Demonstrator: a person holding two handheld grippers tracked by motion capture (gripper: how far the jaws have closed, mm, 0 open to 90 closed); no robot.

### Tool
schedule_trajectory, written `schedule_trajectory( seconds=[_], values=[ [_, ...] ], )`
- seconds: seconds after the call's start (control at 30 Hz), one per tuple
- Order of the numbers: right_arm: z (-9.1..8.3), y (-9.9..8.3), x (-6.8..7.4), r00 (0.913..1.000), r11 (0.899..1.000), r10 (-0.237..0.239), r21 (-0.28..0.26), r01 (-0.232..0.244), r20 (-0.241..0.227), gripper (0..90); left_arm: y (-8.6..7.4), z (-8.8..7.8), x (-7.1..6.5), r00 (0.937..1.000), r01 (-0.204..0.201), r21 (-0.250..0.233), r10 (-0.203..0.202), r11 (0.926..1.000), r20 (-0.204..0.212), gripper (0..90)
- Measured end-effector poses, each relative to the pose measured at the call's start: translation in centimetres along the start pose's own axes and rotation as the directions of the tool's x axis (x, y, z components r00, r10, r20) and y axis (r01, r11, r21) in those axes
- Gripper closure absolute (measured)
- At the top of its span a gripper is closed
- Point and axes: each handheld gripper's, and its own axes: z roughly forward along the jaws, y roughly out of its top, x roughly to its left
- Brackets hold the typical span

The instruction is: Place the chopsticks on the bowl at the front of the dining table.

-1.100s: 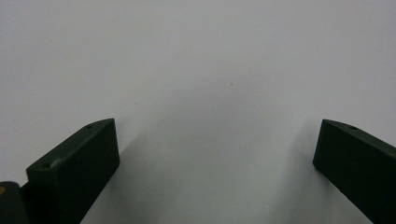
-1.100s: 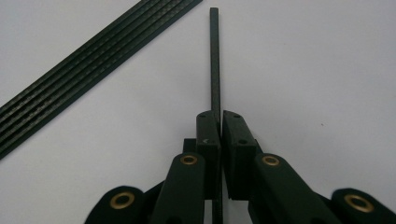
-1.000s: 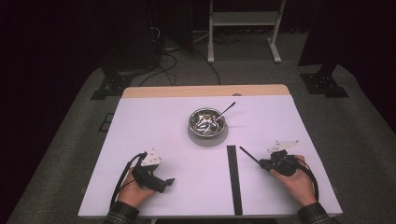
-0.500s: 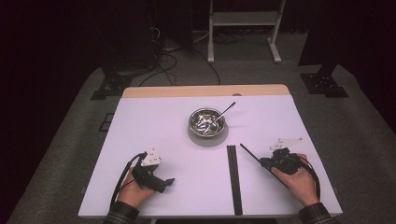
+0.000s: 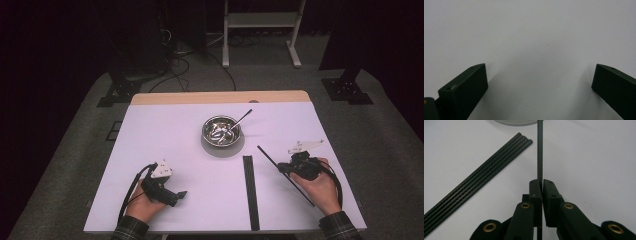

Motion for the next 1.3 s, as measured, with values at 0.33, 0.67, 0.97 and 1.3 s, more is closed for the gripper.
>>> schedule_trajectory(
  seconds=[0.33,0.67,0.97,1.3],
  values=[
    [0.1,1.6,0.0,0.9999,1.0,-0.013,0.007,0.013,-0.004,85.4,0.0,0.0,0.0,1.0,0.0,0.0,0.0,1.0,0.0,0.0],
    [0.5,3.5,0.0,0.9996,1.0,-0.02,0.007,0.021,-0.021,85.4,0.0,0.0,0.0,1.0,0.002,-0.001,-0.002,1.0,0.0,0.0],
    [0.7,5.0,0.1,0.9993,1.0,-0.026,-0.01,0.025,-0.026,85.4,0.0,0.0,0.0,1.0,0.002,0.0,-0.002,1.0,0.0,0.0],
    [1.2,6.7,0.1,0.9988,0.999,-0.033,-0.029,0.032,-0.036,85.5,0.0,0.0,0.0,1.0,-0.002,0.002,0.002,1.0,0.0,0.0]
  ],
)
